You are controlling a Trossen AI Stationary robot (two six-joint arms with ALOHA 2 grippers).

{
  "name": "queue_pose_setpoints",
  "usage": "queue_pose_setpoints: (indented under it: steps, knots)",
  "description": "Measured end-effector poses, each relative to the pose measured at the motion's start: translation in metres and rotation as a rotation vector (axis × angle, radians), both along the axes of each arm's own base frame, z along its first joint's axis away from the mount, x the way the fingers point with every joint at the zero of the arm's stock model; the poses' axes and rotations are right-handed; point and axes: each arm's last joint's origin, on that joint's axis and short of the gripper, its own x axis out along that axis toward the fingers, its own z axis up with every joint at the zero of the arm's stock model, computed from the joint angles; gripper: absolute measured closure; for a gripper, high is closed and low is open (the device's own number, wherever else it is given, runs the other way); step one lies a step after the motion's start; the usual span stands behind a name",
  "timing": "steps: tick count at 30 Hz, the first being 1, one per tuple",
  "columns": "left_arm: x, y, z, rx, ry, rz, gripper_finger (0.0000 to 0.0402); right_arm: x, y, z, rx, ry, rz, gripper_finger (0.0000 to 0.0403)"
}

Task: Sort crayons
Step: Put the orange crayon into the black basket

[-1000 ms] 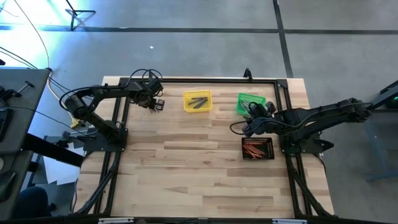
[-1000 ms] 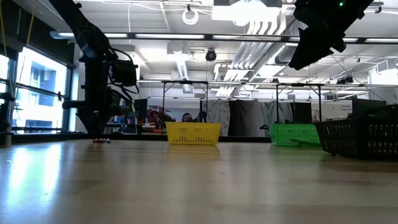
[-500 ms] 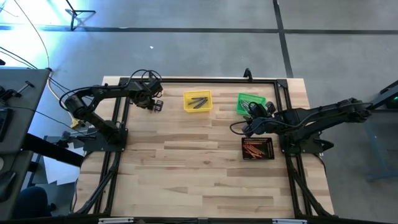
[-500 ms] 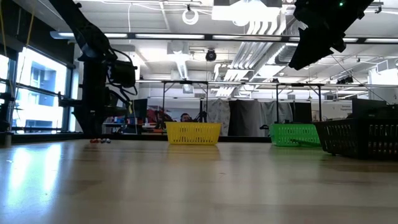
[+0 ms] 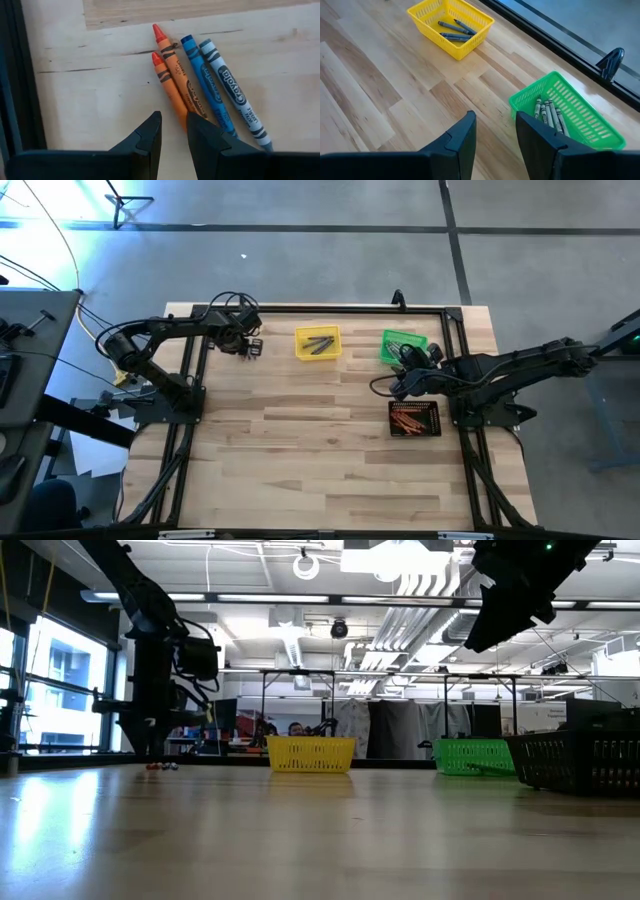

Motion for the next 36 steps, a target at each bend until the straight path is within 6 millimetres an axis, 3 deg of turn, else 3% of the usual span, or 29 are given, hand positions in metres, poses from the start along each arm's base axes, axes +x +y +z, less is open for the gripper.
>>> queue_pose_setpoints:
  steps: [14, 25, 36]
  knots:
    - [0.0003, -0.0007, -0.0002, 0.02, -0.053, 0.205, 0.0323, -0.0025, -0.0003, -0.0015, -0.012, 0.039, 0.009, 0.0269]
    - [0.0081, 0.0003, 0.0006, 0.053, -0.117, 0.203, 0.0323, -0.0041, -0.0005, -0.0024, -0.015, 0.059, 0.01, 0.0269]
    - [0.004, -0.003, -0.0008, 0.055, -0.058, 0.22, 0.0323, -0.0045, -0.0006, -0.0027, -0.016, 0.064, 0.01, 0.0269]
